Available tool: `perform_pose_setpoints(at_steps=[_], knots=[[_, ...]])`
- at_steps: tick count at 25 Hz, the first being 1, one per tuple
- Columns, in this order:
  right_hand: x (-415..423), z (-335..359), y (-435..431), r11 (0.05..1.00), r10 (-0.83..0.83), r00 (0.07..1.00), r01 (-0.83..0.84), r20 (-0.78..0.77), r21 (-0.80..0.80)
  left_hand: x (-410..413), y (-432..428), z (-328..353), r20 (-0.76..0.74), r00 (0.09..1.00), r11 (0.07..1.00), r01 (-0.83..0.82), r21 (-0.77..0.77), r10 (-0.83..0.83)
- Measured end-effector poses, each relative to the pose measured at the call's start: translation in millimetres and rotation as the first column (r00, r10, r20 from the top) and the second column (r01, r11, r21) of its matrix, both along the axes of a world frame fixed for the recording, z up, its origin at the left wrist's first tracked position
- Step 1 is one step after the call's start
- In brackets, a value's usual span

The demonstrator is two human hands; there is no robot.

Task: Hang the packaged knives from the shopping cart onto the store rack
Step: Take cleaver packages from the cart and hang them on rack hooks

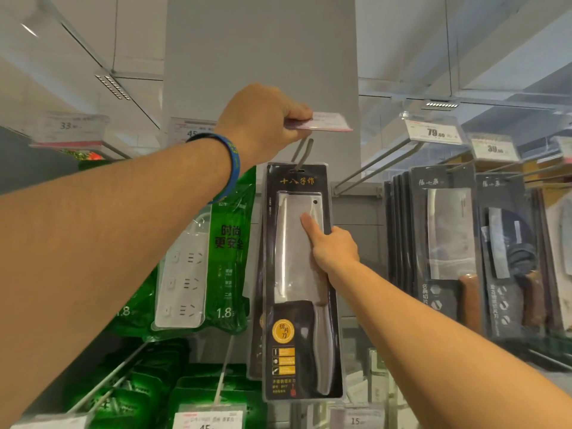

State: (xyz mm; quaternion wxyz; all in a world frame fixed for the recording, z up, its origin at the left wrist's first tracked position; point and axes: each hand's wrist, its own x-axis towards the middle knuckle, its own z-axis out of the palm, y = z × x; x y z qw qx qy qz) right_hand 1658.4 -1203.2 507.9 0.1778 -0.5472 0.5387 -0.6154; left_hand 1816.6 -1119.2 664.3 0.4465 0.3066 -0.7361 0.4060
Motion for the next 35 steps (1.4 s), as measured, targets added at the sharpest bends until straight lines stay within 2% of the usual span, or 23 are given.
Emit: perform_pose_setpoints(at_steps=[8,9,11,13,15,19,20,22,25,27,29,31,35], knots=[[4,4,-3,0.992,0.014,0.986,0.008,-0.164,0.13,-3,11,-5,0.04,0.991,0.99,-0.131,0.047,0.129],[3,4,-1,0.991,0.012,0.985,0.011,-0.174,0.132,-4,13,-10,0.016,0.996,0.991,-0.094,0.092,0.093],[-2,0,-1,0.989,-0.003,0.978,0.034,-0.21,0.144,-7,17,-28,-0.119,0.991,0.978,0.086,0.189,-0.065],[-9,-7,2,0.984,-0.04,0.97,0.081,-0.242,0.161,-8,22,-50,-0.269,0.941,0.949,0.258,0.181,-0.205],[-15,-16,12,0.98,-0.099,0.955,0.143,-0.281,0.139,-5,27,-69,-0.37,0.89,0.927,0.342,0.155,-0.267],[-19,-34,38,0.955,-0.286,0.91,0.246,-0.299,-0.163,6,30,-104,-0.555,0.751,0.849,0.51,0.143,-0.357],[-20,-43,47,0.946,-0.287,0.916,0.226,-0.279,-0.23,5,27,-118,-0.595,0.714,0.815,0.557,0.162,-0.369],[-22,-67,69,0.954,-0.184,0.954,0.115,-0.236,-0.278,0,20,-156,-0.69,0.629,0.722,0.655,0.223,-0.358],[-29,-118,96,0.982,0.048,0.996,-0.062,-0.08,-0.18,-16,16,-228,-0.838,0.496,0.51,0.794,0.332,-0.228],[-42,-158,117,0.981,0.173,0.985,-0.171,0.014,-0.087,-27,18,-283,-0.881,0.459,0.378,0.84,0.39,-0.111],[-63,-206,141,0.975,0.22,0.974,-0.222,0.058,0.028,-39,26,-342,-0.884,0.468,0.271,0.851,0.449,-0.005],[-90,-267,172,0.962,0.199,0.973,-0.216,0.113,0.164,-52,41,-408,-0.838,0.537,0.14,0.826,0.546,0.098],[-142,-393,249,0.89,0.024,0.964,-0.142,0.266,0.433,-80,72,-527,-0.7,0.663,-0.146,0.745,0.65,0.266]])
